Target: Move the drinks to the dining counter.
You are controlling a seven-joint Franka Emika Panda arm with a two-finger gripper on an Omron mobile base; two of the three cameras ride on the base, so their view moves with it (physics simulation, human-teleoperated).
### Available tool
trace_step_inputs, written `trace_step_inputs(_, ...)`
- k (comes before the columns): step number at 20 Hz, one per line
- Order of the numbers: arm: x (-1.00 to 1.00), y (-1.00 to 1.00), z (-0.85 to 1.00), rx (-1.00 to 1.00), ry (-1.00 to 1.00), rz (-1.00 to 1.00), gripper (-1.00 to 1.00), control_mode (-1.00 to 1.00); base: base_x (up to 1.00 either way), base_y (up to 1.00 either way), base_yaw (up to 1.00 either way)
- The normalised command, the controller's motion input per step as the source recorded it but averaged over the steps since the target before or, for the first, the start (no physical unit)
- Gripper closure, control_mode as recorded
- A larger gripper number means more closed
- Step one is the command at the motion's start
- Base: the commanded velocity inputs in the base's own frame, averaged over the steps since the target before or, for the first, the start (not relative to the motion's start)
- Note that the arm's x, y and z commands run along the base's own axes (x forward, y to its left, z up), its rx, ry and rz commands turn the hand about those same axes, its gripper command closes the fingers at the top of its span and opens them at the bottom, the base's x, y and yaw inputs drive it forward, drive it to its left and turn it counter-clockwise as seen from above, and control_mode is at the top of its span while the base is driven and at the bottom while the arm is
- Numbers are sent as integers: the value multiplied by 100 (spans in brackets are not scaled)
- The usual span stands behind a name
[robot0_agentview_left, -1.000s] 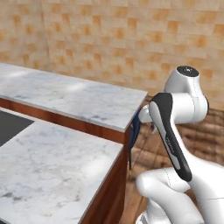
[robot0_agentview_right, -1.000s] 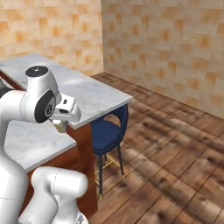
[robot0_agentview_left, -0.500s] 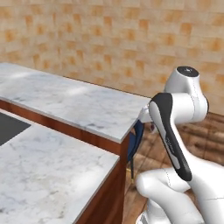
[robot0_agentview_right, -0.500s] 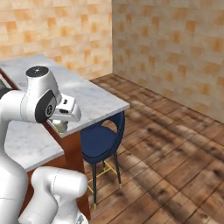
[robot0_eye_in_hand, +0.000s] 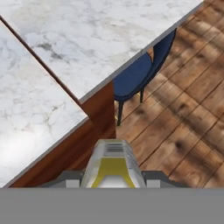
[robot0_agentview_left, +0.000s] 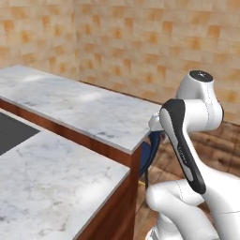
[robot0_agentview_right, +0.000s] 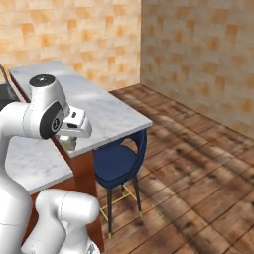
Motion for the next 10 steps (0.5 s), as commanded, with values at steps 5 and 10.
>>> trace_step_inputs(5,0,0,0,0,0,0,100,100,68,-34,17)
trace_step_inputs(10,0,0,0,0,0,0,100,100,67,-35,15)
